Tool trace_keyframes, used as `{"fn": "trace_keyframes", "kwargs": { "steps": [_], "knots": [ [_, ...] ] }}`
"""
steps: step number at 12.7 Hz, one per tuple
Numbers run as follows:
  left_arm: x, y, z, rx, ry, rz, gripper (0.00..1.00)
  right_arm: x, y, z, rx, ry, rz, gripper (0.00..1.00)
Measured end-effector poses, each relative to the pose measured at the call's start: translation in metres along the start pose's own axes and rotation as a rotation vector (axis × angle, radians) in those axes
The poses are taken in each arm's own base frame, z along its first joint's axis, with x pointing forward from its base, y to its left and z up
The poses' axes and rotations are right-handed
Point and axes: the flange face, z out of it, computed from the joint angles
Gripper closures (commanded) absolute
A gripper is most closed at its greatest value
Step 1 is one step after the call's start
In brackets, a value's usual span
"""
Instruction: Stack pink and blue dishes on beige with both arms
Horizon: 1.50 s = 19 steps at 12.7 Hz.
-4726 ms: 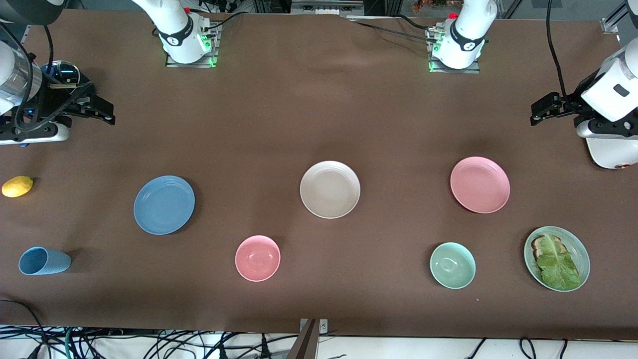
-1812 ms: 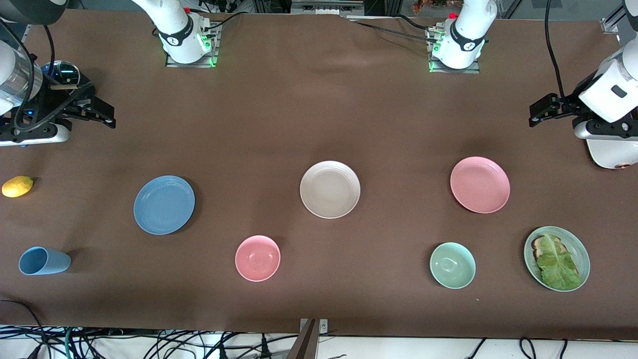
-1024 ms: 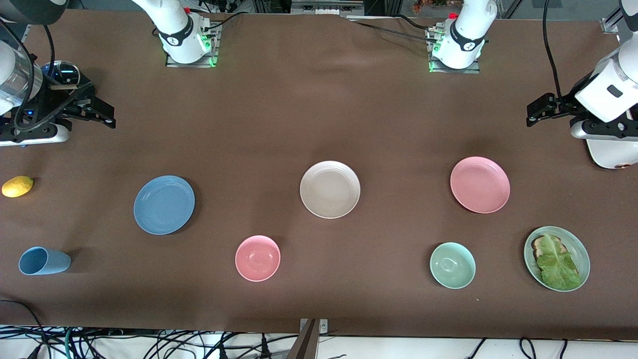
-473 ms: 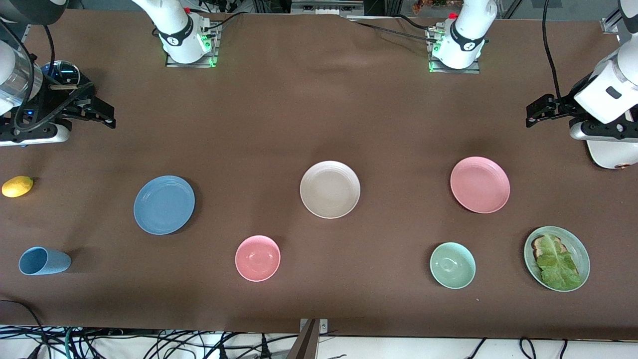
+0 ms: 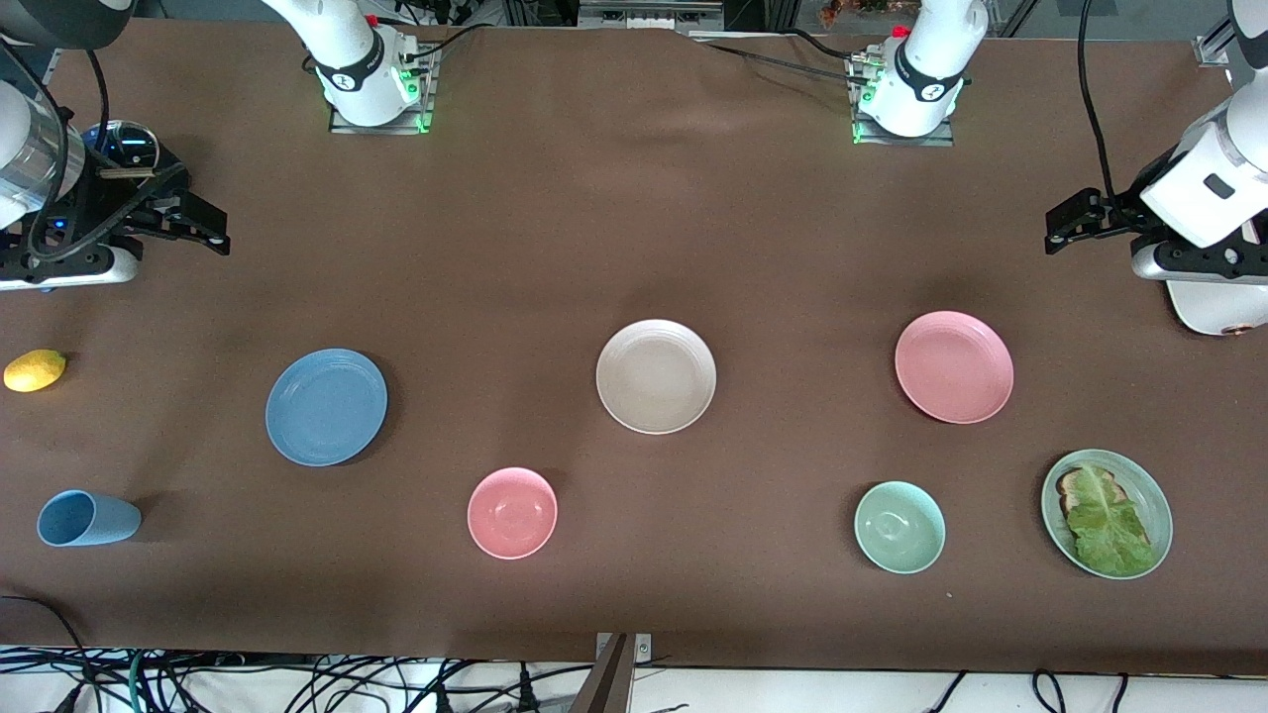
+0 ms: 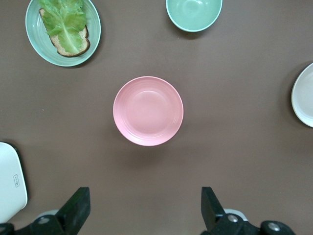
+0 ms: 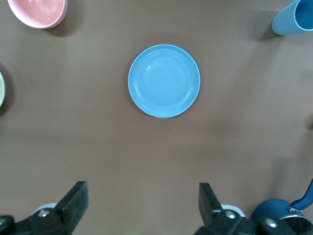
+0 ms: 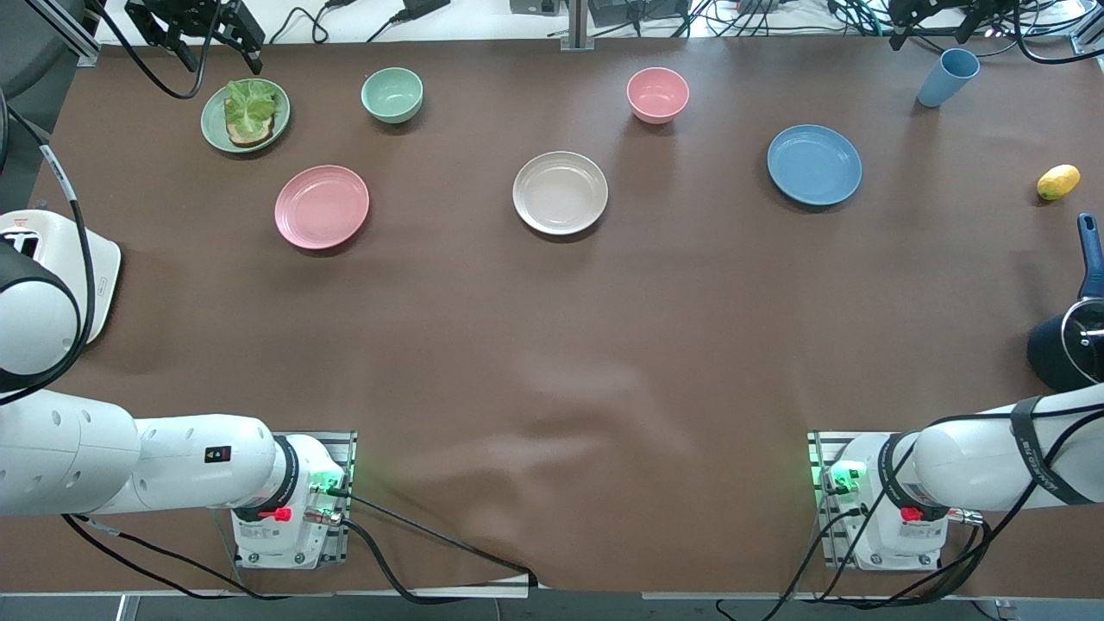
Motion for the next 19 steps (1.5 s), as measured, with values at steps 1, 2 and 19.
{"fn": "trace_keyframes", "kwargs": {
  "steps": [1,2,19],
  "knots": [
    [0.0,0.0,0.0,0.0,0.001,0.0,0.0,0.0,0.0,0.0,0.0,0.0,0.0,0.0],
    [0.0,0.0,0.0,0.0,0.001,0.0,0.0,0.0,0.0,0.0,0.0,0.0,0.0,0.0],
    [0.031,-0.025,0.029,-0.007,-0.039,-0.036,0.0,0.003,0.0,-0.003,0.0,0.026,0.0,0.0]
  ]
}}
